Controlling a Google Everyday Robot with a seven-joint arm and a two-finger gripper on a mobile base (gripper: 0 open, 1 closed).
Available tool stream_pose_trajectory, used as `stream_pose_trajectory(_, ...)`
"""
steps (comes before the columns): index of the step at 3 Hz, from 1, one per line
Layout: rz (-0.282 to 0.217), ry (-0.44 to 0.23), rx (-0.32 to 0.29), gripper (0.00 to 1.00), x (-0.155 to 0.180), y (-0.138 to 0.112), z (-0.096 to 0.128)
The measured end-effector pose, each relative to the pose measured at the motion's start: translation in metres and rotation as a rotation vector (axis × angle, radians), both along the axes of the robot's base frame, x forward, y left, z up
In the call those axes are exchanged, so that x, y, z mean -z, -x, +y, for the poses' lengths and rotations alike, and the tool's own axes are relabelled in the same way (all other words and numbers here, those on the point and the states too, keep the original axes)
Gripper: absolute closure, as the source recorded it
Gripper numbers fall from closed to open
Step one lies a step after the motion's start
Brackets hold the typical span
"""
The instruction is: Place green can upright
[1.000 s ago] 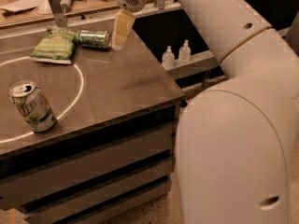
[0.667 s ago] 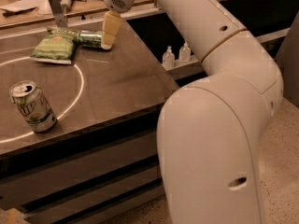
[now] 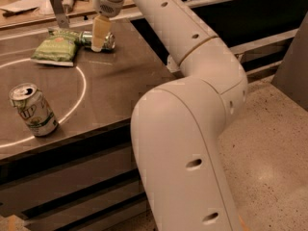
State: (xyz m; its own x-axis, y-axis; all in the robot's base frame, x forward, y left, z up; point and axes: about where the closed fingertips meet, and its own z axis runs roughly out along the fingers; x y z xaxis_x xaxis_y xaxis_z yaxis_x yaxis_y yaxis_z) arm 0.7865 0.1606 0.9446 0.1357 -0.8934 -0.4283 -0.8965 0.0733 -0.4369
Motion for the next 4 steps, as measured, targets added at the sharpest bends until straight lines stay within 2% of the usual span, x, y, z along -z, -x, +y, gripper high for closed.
stream_pose_trajectory(2, 0.025, -0.007, 0.019, 0.0, 0.031, -0.027, 0.024)
stream_pose_trajectory(4, 0.065, -0.031, -0.009, 0.0, 0.063, -0.039, 0.046)
